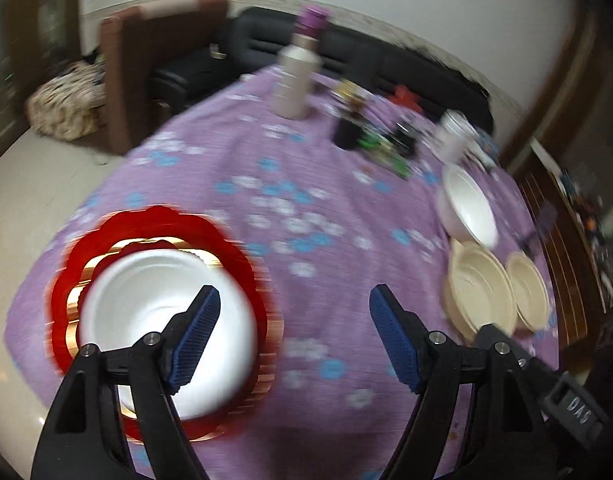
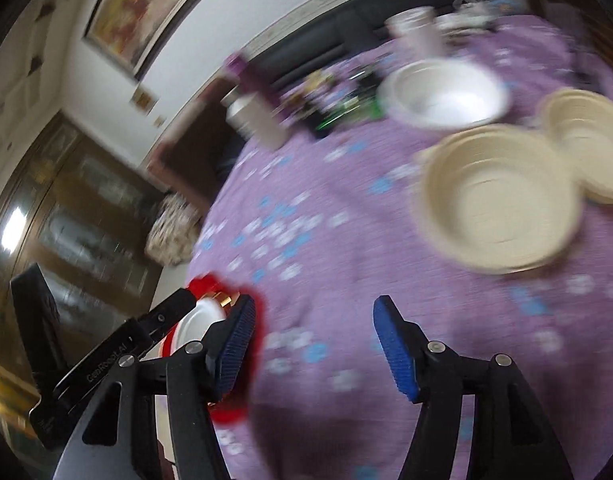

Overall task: Organize plates and bowls
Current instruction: 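Move both tools toward the beige bowls, then grasp the rim of the larger beige bowl with the left tool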

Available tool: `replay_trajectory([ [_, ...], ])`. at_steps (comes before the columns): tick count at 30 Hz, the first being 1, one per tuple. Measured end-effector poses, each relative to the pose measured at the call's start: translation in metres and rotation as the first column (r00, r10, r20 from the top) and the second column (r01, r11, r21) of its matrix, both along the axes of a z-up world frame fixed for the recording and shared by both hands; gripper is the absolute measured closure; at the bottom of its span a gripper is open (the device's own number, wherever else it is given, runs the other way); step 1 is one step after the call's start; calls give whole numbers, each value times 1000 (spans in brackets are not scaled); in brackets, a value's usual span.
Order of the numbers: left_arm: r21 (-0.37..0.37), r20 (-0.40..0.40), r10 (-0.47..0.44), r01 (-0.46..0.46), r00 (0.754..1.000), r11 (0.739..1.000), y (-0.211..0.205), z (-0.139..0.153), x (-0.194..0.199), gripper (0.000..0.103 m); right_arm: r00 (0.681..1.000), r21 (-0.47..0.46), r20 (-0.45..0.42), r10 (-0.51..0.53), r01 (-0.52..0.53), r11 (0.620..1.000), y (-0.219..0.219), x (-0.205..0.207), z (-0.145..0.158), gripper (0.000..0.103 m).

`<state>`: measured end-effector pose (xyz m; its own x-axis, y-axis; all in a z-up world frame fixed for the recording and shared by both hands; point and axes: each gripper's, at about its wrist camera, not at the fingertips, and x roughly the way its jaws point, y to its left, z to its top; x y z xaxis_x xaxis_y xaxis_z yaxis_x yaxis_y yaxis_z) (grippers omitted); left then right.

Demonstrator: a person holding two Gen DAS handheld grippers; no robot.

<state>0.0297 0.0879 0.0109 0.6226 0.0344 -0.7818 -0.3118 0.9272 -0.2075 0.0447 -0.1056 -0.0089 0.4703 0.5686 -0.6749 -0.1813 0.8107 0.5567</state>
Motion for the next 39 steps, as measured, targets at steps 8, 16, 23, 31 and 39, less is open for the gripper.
replay_trajectory([
  [8,35,-78,-174,177,982,984,-88,-19,56,26,975,-11,-45,-216,215,976,-100,22,-9,38],
  [16,48,-139,-201,209,970,977,-132,-43,95,26,956,-18,-95,-276,276,961,-132,51,-30,38],
  [23,61,-149,-201,212,968,975,-145,-54,109,26,949,-33,-124,-291,289,957,-136,69,-46,44],
  [31,57,-147,-177,187,973,981,-143,-64,119,26,938,-53,-159,-309,305,951,-131,80,-62,51],
  [39,56,-156,-242,254,958,966,-149,-67,117,83,944,-83,-165,-285,274,958,-120,77,-67,91],
])
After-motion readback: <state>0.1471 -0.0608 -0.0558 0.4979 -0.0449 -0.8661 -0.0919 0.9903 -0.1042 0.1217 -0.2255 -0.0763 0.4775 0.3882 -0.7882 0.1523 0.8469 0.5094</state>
